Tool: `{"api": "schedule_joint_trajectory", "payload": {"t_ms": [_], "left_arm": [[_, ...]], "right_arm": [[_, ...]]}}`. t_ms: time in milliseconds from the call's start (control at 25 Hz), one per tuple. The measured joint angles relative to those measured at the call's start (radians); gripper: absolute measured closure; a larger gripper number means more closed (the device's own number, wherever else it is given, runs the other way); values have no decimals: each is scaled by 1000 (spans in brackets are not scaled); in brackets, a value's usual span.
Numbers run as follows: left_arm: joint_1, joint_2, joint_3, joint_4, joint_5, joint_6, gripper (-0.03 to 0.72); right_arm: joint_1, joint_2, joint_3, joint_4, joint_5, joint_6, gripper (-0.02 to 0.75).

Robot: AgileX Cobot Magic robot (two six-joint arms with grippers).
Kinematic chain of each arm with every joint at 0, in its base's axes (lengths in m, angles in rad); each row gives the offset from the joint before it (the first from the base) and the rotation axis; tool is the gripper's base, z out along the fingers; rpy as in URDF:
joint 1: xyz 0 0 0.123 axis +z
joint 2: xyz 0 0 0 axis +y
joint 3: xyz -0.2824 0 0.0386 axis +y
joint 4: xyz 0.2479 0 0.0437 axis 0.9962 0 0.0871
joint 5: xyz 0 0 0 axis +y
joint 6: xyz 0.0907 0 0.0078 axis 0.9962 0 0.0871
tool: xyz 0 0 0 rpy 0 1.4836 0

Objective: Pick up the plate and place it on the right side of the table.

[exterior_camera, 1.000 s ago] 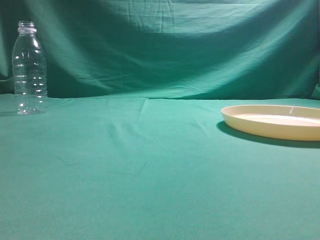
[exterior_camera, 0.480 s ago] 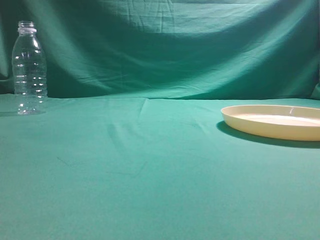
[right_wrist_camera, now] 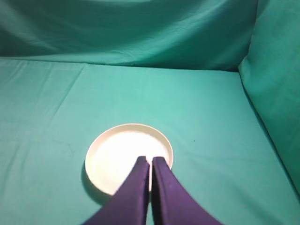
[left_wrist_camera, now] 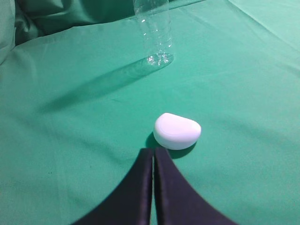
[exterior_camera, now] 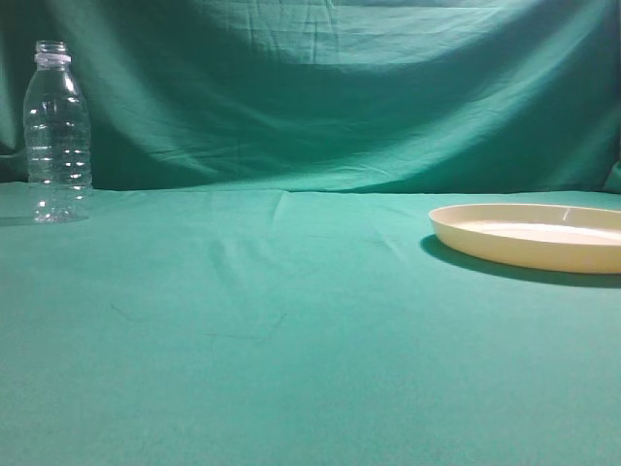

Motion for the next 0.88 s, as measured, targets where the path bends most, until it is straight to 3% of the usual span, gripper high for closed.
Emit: {"api": "schedule_joint_trajectory", "payload": {"t_ms": [320, 520, 880], "left_arm": [[0, 0, 0, 0, 0, 0, 688], [0, 0, 0, 0, 0, 0, 688], [0, 0, 0, 0, 0, 0, 688]], "right_arm": [[0, -183, 339, 0, -287, -9, 738], [0, -316, 515, -41, -321, -9, 738], [0, -322, 715, -63, -428, -9, 738]]}}
